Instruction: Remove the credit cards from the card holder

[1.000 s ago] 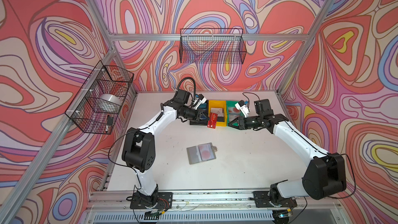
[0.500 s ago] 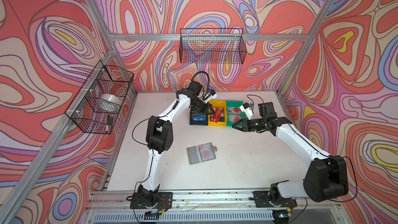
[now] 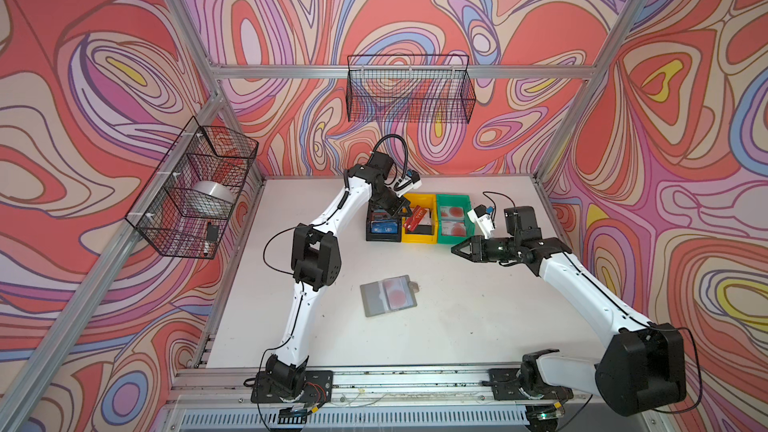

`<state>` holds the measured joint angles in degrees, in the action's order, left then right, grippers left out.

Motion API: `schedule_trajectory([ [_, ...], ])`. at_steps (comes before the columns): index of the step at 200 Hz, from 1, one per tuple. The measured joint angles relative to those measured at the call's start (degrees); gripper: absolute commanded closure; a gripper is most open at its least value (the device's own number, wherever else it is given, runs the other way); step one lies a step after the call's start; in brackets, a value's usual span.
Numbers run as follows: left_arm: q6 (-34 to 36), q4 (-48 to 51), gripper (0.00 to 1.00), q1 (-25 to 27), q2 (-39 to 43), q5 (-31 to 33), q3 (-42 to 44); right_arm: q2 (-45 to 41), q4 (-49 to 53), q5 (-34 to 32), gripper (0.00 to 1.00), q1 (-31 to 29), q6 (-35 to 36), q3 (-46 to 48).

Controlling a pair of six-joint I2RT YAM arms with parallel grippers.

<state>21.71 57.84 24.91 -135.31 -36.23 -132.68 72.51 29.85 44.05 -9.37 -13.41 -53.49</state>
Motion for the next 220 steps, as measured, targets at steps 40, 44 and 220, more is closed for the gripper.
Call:
schedule_trajectory([
  [40,3.4,-0.2,1.0,1.2,-1.3,1.5,0.0,-0.7,-0.3,-0.4,0.77,0.0,-1.0,0.7],
  [44,3.7,-0.2,1.0,1.3,-1.3,1.5,0.0,-0.9,-0.3,-0.4,0.77,0.0,-1.1,0.9],
  [220,12.1,-2.2,1.0,1.7,-4.9,3.1,-5.1,-3.0,-0.7,-2.3,0.77,0.0,-2.8,3.1],
])
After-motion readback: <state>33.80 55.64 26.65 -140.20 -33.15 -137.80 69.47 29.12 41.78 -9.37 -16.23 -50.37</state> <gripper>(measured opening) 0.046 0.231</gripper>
